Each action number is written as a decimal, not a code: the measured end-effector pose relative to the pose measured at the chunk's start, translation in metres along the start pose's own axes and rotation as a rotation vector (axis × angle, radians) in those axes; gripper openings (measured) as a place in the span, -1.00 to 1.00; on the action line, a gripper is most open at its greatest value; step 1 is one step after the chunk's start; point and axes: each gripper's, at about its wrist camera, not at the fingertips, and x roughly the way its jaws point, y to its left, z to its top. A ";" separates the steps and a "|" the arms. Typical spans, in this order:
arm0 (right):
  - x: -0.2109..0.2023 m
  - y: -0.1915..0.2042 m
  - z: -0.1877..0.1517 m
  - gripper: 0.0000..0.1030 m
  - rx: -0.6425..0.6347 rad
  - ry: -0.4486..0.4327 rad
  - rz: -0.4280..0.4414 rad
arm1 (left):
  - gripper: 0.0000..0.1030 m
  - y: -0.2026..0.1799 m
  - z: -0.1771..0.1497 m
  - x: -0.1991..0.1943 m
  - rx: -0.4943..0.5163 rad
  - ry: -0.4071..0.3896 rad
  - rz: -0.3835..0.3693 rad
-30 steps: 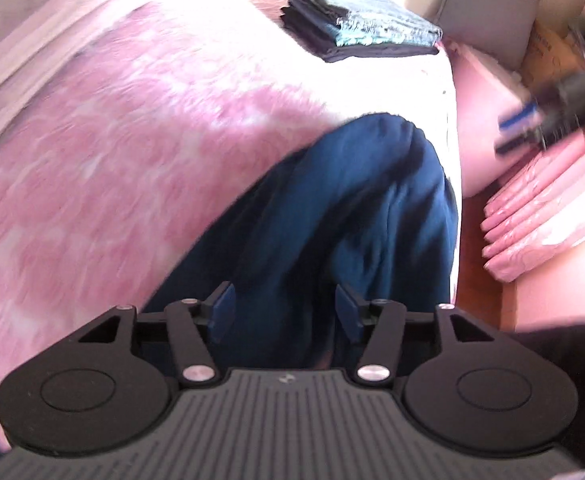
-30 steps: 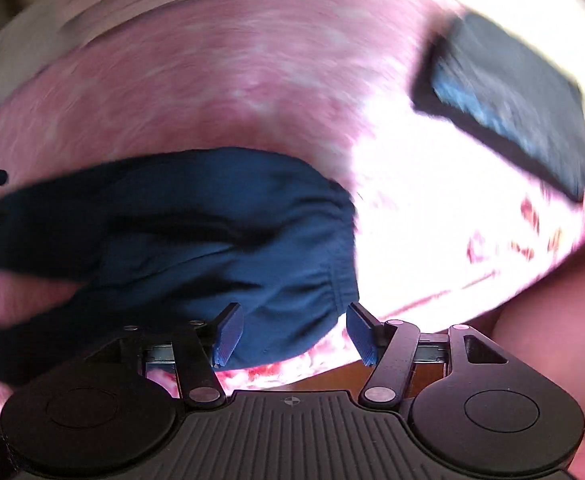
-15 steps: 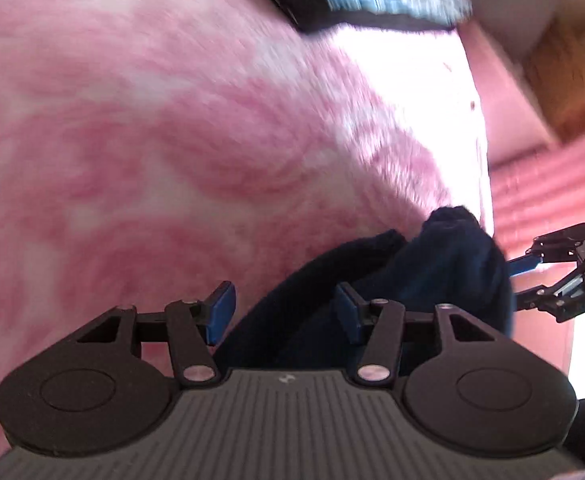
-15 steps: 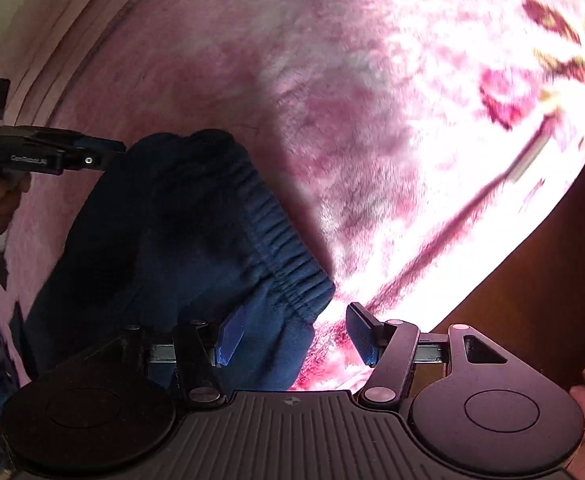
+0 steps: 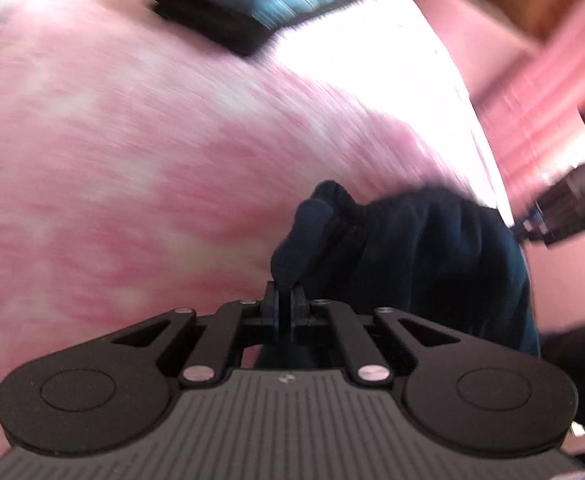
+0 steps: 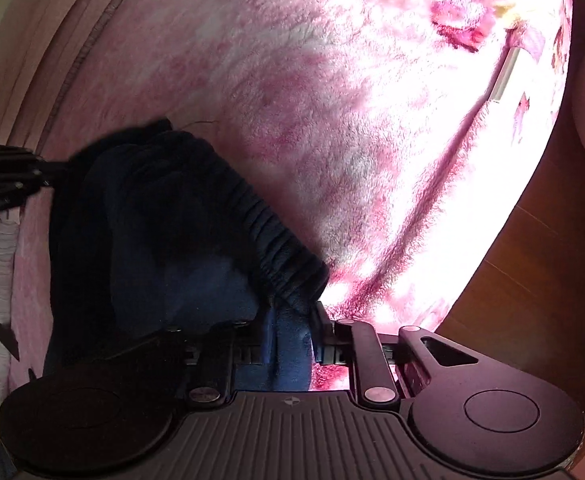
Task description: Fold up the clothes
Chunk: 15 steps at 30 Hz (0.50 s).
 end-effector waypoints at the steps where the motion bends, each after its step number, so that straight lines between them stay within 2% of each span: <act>1: -0.010 0.002 0.003 -0.80 -0.017 -0.024 -0.008 | -0.94 0.010 0.002 -0.014 -0.018 -0.029 0.022; 4: -0.049 0.017 0.013 -0.84 -0.109 -0.151 -0.044 | -0.94 0.029 0.003 -0.045 -0.026 -0.112 0.075; 7: -0.054 0.026 0.015 -0.86 -0.164 -0.219 -0.084 | -0.94 0.037 0.006 -0.045 -0.053 -0.148 0.101; 11: -0.057 0.039 0.017 -0.85 -0.235 -0.305 -0.138 | -0.93 0.048 0.006 -0.003 -0.112 -0.081 0.099; 14: -0.017 0.029 0.016 -0.83 -0.204 -0.251 -0.169 | -0.75 0.056 0.007 0.032 -0.153 0.010 0.074; 15: -0.019 0.024 0.015 -0.76 -0.182 -0.253 -0.158 | -0.70 0.057 0.010 0.039 -0.150 0.030 0.074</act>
